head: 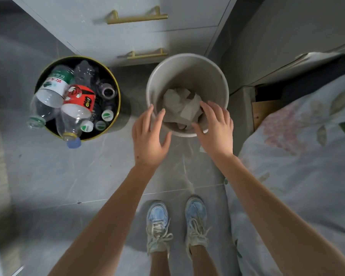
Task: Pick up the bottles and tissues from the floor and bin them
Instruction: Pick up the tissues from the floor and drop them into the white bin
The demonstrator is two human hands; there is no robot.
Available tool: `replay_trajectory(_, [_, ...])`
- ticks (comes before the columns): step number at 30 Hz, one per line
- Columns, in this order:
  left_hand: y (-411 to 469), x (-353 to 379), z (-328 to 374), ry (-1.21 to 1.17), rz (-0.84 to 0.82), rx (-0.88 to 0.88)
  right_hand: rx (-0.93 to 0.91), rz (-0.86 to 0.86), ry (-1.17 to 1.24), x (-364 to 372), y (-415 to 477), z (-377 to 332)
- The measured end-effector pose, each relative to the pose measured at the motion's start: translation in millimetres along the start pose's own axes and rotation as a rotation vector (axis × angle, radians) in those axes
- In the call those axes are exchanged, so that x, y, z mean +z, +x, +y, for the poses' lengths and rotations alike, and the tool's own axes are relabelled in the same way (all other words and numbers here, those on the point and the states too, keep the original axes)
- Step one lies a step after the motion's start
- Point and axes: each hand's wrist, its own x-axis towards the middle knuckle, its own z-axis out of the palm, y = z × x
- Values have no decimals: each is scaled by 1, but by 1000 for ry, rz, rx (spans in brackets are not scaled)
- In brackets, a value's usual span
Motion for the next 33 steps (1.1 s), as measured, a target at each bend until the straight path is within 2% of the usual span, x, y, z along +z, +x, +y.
replay_trajectory(4, [-48, 22, -22, 128, -74, 18, 121, 25, 25, 19, -50, 32])
replay_trajectory(11, [-91, 104, -72, 272, -309, -31, 282, -59, 30, 108, -83, 91])
replay_trajectory(15, [-91, 163, -102, 274, -378, 13, 229, -128, -141, 169, -75, 133])
replay_trajectory(20, [-87, 213, -136, 293, -276, 223, 180, -171, -248, 224, -59, 189])
replay_trajectory(23, [-87, 228, -142, 295, -208, 290, 140, -103, -255, 237, -50, 196])
replay_trajectory(27, [-86, 243, -151, 301, -197, 251, 7, 55, -137, 250, -46, 195])
replay_trajectory(33, [-86, 231, -159, 306, -176, 151, -11, -112, 115, 231, -36, 156])
